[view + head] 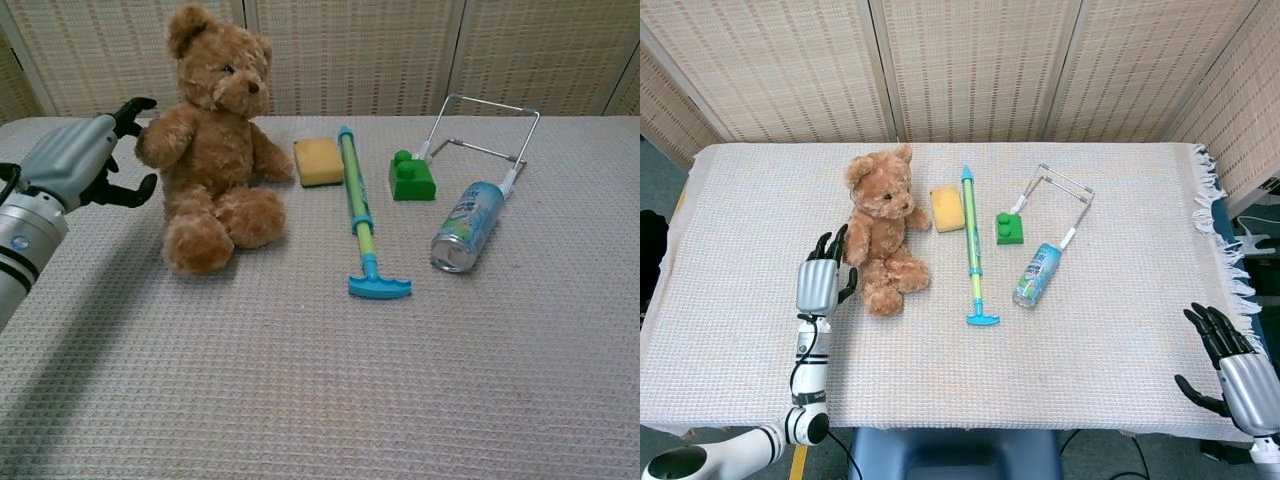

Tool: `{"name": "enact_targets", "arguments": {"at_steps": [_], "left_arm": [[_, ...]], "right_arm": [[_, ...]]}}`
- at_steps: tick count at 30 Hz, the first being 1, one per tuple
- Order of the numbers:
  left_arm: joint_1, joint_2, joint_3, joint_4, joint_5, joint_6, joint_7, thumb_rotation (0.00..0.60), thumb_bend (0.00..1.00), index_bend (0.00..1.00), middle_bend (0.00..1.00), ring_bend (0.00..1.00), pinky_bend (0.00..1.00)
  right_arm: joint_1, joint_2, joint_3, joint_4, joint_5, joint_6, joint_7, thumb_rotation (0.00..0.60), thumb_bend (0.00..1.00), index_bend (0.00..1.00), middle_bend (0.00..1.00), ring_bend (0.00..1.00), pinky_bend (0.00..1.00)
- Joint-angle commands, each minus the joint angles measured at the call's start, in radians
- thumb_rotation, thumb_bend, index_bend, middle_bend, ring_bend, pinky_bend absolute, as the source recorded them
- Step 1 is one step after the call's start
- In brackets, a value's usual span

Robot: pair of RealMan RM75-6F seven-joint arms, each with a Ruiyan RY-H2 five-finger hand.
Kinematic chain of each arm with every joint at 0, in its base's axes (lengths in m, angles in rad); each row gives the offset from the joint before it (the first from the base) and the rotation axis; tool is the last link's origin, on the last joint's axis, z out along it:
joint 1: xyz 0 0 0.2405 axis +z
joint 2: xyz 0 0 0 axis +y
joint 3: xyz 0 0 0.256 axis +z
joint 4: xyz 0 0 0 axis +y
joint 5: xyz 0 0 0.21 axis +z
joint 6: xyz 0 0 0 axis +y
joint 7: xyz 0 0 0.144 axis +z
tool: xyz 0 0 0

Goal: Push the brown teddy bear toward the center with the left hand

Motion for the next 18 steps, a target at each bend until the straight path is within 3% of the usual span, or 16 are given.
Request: {"name": "enact_targets", "arguments": {"at_steps": [1, 8, 12, 15, 18], "left_arm": [[0.119, 0.163, 0.125, -0.190, 0.053, 0.018, 0.034, 0.600, 0.45, 0.00, 0.02, 0.05, 0.36], [0.275, 0.321, 0.274, -0.337, 0.192, 0.167, -0.084, 0.600, 0.44, 0.00, 0.04, 0.05, 0.36], [0.298, 0.341, 0.297, -0.347, 0.223, 0.194, -0.104, 0.600, 0.44, 0.00, 0.06, 0.06, 0.36], [0.352, 0.386, 0.348, -0.377, 0.282, 0.256, -0.172, 0.600, 0.44, 0.00, 0.09, 0.07, 0.36], [0.362, 0.411, 0.352, -0.398, 0.304, 0.259, -0.188, 0.600, 0.44, 0.01, 0.10, 0.09, 0.36]], "right_arm": [[0.000, -0.001, 0.000, -0.002, 0.003, -0.003, -0.004, 0.600, 0.14, 0.00, 0.02, 0.00, 0.21], [-0.001, -0.009, 0.002, -0.005, 0.006, -0.003, -0.023, 0.600, 0.14, 0.00, 0.02, 0.00, 0.21], [-0.001, -0.012, 0.002, -0.005, 0.007, -0.004, -0.028, 0.600, 0.14, 0.00, 0.02, 0.00, 0.21], [-0.003, -0.018, 0.005, -0.007, 0.014, -0.004, -0.045, 0.600, 0.14, 0.00, 0.02, 0.00, 0.22], [-0.005, -0.024, 0.009, -0.008, 0.019, 0.000, -0.052, 0.600, 0.14, 0.00, 0.02, 0.00, 0.22]]}}
